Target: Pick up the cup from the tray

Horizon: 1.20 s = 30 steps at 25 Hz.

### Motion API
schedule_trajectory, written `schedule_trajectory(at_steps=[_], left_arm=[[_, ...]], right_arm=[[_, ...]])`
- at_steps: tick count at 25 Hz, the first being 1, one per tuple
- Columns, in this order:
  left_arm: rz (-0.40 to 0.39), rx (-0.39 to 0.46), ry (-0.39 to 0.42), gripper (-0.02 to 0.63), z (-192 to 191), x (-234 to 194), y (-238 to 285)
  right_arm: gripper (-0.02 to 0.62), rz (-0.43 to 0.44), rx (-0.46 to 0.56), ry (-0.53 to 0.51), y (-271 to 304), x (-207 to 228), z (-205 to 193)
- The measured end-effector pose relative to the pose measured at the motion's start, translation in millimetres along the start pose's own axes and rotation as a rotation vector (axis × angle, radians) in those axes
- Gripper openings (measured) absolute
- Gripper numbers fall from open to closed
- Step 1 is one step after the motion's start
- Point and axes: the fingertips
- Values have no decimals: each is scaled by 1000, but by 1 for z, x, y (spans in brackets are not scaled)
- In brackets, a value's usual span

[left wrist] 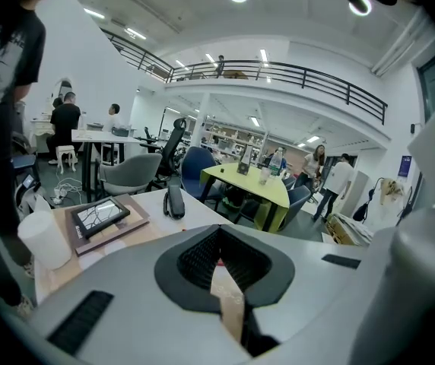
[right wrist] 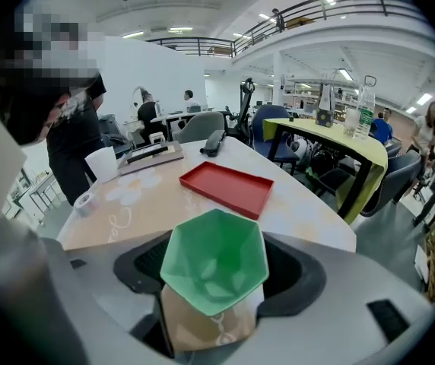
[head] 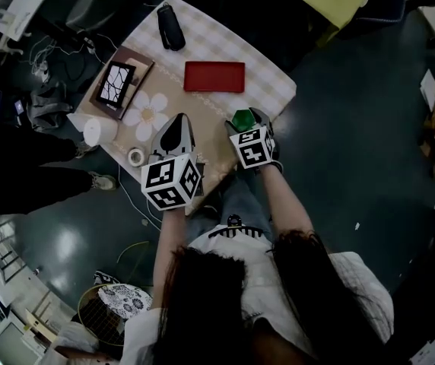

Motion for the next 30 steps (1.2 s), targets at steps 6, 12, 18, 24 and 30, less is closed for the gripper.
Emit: schedule_trajectory(at_steps=[6,12,18,24,30], left_arm=[[-9,3,-3,5,0,2,-1],[-24,4,1,5,-3,7,-4],[-38,16,2,5,-7,13,-12],[-75,54,15,5,-3,24,-25],[-96,93,36,5,-7,29,-54]], right_arm=[[333,27,11,42,3,1,-3],[396,76,78,123,-16,-2,10],[396,34,230,113,-72,8,42],[374,-7,340,92,-128,4,66],[101,-91,393,136,-164,-11,61]])
Point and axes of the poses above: the fingertips, and each gripper's own axes: y forward along the fingers, x to its right, z out of its top, and after that the axes turned 7 degrees about -x, right-handed
